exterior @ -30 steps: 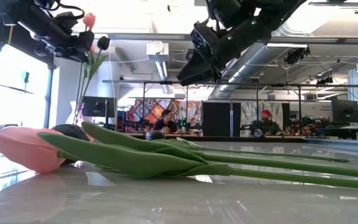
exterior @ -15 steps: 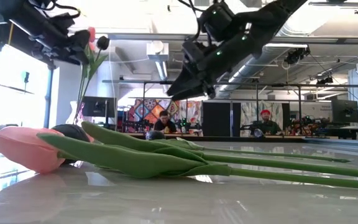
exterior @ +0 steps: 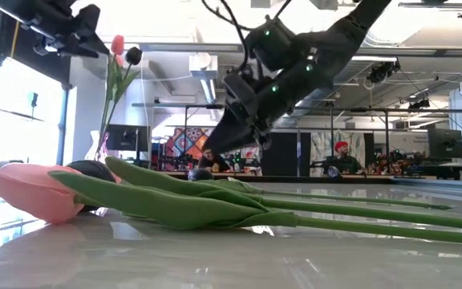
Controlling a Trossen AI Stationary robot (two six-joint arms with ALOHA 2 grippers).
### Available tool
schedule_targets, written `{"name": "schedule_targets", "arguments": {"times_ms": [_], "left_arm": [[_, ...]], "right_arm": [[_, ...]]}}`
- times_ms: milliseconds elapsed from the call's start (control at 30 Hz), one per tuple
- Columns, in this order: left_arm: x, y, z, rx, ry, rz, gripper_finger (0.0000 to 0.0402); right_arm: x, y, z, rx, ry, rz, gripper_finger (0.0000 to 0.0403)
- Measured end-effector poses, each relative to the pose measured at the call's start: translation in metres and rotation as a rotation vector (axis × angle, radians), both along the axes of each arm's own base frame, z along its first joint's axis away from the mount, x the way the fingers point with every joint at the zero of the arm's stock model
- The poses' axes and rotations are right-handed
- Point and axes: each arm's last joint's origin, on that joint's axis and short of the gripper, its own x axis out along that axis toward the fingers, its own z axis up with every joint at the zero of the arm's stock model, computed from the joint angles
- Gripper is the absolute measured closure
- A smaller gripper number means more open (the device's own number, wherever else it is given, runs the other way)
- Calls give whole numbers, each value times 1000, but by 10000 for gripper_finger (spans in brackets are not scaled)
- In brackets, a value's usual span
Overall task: Sort flowers into vase by color
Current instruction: Put the black flower into the purple glass vase
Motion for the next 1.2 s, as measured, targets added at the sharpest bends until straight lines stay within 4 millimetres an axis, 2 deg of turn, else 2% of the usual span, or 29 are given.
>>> {"name": "schedule_targets", "arguments": {"times_ms": [100,233,433,733,867,1033,1200], "left_arm": [[2,-4,-1,-2,14,-55,241],[6,-8,-4,-18,41,-114,241],[9,-15,-12,-61,114,-180,241],[3,-26,-33,-226,218,-140,241],[8,-31,-38,-271,186,-239,241],[20,-36,-57,-302,130,-363,241],[37,-40,-78,-255,0,-470,241]], "right_arm": [[1,1,-14,-12,44,20,268],[1,0,-21,-23,63,27,268],[1,-2,-22,-119,80,-48,268],[-2,3,-24,-253,141,-191,268],[-2,7,-25,-204,141,-144,268],[-2,8,-25,-182,139,-110,268],[0,8,-38,-189,166,-100,268]]}}
